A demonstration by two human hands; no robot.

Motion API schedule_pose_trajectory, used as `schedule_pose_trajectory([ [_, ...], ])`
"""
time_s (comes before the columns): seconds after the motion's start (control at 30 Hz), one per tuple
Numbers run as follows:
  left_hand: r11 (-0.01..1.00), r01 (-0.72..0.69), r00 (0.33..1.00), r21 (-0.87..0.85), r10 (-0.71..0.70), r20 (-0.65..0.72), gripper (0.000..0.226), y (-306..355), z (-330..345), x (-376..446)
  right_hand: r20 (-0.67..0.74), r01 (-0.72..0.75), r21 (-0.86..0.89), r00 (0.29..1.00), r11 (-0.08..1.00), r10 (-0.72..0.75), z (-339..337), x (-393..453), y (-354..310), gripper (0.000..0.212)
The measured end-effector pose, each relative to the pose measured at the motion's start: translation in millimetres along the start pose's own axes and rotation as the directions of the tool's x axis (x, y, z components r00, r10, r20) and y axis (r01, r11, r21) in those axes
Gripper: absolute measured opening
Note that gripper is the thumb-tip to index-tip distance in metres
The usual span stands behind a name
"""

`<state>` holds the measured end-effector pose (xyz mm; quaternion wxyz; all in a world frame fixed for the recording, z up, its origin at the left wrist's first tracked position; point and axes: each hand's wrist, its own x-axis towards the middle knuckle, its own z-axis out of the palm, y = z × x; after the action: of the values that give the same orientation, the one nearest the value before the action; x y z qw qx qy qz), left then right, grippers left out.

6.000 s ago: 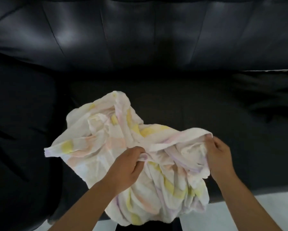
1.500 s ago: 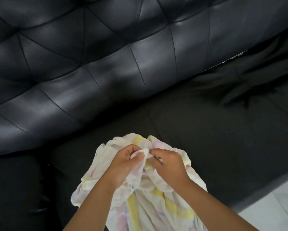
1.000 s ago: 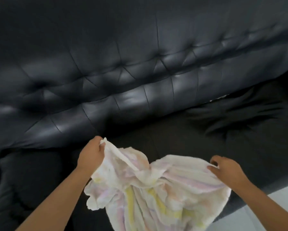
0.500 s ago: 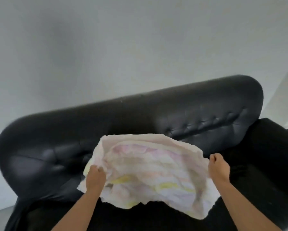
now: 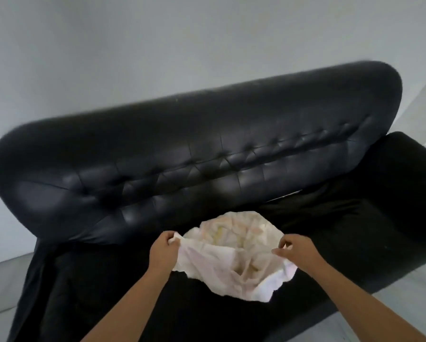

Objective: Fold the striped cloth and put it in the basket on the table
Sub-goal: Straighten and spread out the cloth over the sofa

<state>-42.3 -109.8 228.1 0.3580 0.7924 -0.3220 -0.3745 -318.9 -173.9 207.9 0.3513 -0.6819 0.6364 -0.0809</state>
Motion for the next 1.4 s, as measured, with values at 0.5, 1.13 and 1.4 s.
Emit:
schedule_pose_trajectory([
  [0.5,0.929,0.069,0.985,0.363,-0.121,0.122,0.024,-49,-2,17,0.382,0.158,-0.75,0.897,0.643,0.224,0,4,61,0.025],
  [1.13,0.965,0.226,0.969,0.136,-0.237,0.07,0.025,-53,-3,28,0.577,0.238,-0.715,0.731,0.657,0.363,-16,13,27,0.035],
  [1.4,0.919,0.013,0.989,0.394,-0.07,0.131,0.02,-55,0,25,0.381,0.149,-0.683,0.908,0.715,0.175,-20,25,34,0.021],
])
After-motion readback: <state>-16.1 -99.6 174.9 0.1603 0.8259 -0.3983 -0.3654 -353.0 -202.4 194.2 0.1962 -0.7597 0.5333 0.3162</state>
